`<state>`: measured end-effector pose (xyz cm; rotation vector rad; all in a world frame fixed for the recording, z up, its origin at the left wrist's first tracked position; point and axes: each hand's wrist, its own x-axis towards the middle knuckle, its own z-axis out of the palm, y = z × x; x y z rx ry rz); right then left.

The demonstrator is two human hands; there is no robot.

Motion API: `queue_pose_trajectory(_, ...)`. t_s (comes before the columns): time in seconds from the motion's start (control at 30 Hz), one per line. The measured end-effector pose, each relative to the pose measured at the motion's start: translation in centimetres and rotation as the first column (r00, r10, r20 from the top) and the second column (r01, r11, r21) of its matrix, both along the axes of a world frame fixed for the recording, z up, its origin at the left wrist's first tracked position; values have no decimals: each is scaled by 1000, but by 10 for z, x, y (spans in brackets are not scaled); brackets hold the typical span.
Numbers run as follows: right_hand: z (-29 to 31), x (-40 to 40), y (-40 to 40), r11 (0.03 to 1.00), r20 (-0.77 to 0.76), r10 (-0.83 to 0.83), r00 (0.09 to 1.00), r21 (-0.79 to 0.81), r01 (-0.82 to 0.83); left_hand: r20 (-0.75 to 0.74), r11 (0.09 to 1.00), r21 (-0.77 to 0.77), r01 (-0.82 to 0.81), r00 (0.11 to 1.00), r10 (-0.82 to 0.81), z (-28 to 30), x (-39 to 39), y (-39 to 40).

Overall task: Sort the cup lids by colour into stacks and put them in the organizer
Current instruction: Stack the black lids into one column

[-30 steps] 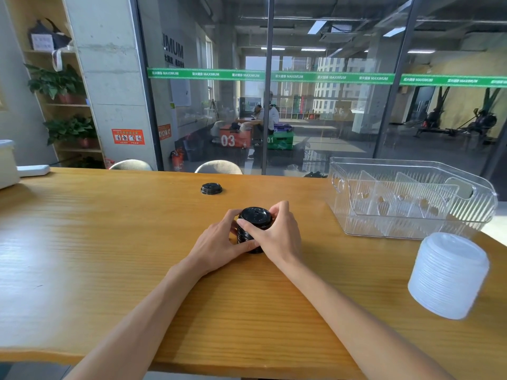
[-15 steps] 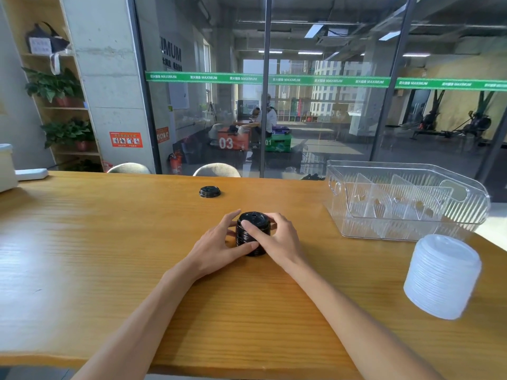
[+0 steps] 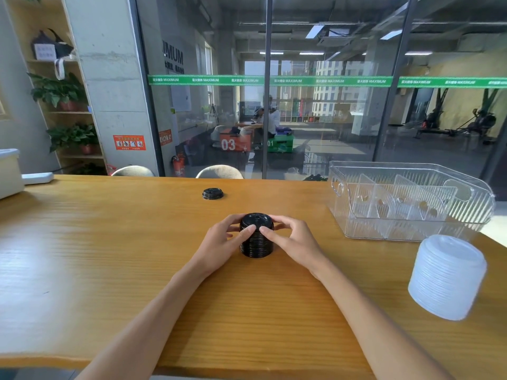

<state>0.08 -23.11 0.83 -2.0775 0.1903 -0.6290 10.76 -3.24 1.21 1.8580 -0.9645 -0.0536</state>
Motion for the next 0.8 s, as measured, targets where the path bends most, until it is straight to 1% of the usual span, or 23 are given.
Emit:
queue_pose_trajectory(0.13, -2, 1, -3, 999, -24, -4, 1000, -41, 3, 43, 1000, 16, -25, 999, 24, 0, 0, -1)
queue_pose_trajectory(0.33, 0, 1, -5, 996, -70, -5, 998, -84, -1, 159, 995, 72, -65, 986, 53, 1, 1, 1)
queue_pose_trajectory(0.5, 0, 0, -7, 995, -75, 1, 997, -96, -8, 185, 988, 105, -115, 978, 95, 0, 2, 3)
queue_pose_trajectory(0.6, -5, -1, -3, 998, -58, 15, 998, -67, -18, 191, 986, 103, -130, 976, 109, -3, 2, 2)
queue_pose_trajectory(0.7, -7, 0, -2, 998, -56, 19, 998, -51, -22, 230, 979, 110, -172, 962, 143, -4, 1, 2)
queue_pose_trajectory(0.8, -8, 0, -3, 999, -48, 14, 999, -41, -16, 240, 980, 104, -168, 961, 139, -5, 2, 3)
